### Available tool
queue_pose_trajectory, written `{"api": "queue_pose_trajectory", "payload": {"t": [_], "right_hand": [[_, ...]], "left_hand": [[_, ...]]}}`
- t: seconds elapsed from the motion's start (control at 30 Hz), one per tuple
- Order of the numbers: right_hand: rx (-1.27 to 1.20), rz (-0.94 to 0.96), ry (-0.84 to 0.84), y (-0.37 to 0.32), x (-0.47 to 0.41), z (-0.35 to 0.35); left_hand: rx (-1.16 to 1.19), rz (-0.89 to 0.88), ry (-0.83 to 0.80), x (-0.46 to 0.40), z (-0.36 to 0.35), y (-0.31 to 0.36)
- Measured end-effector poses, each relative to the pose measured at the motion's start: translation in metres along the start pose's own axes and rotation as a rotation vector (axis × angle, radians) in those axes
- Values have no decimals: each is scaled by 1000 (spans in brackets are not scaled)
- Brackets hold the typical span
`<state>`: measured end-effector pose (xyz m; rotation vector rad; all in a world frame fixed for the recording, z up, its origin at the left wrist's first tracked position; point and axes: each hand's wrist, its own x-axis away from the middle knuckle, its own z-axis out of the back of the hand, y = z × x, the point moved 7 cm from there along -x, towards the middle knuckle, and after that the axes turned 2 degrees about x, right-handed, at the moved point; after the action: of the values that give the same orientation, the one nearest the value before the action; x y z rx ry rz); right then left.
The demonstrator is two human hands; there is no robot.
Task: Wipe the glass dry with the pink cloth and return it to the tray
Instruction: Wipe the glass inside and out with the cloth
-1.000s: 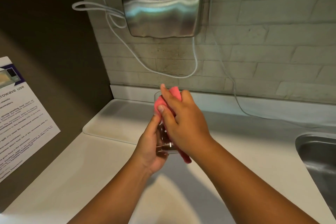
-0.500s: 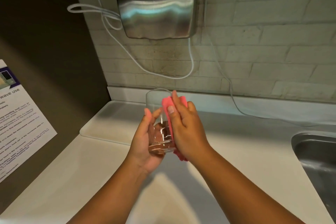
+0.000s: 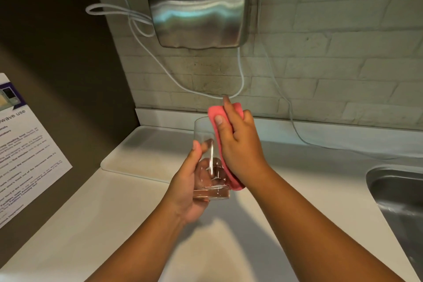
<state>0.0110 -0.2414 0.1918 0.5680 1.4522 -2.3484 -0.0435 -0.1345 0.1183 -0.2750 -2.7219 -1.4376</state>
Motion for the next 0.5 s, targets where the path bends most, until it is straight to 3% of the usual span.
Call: {"api": "queue_pose_trajectory", "payload": {"t": [0.17, 0.33, 0.4, 0.5], "right_hand": [[-68, -20, -13, 2, 3, -3], [-320, -231, -61, 27, 21, -4], [-488, -317, -67, 33, 33, -6], [-542, -268, -78, 25, 41, -9]], "left_hand": [[78, 15, -64, 4, 2, 0], [189, -22, -100, 0, 9, 15], [200, -61, -50, -3, 13, 25], [170, -123, 95, -8, 22, 33]]}}
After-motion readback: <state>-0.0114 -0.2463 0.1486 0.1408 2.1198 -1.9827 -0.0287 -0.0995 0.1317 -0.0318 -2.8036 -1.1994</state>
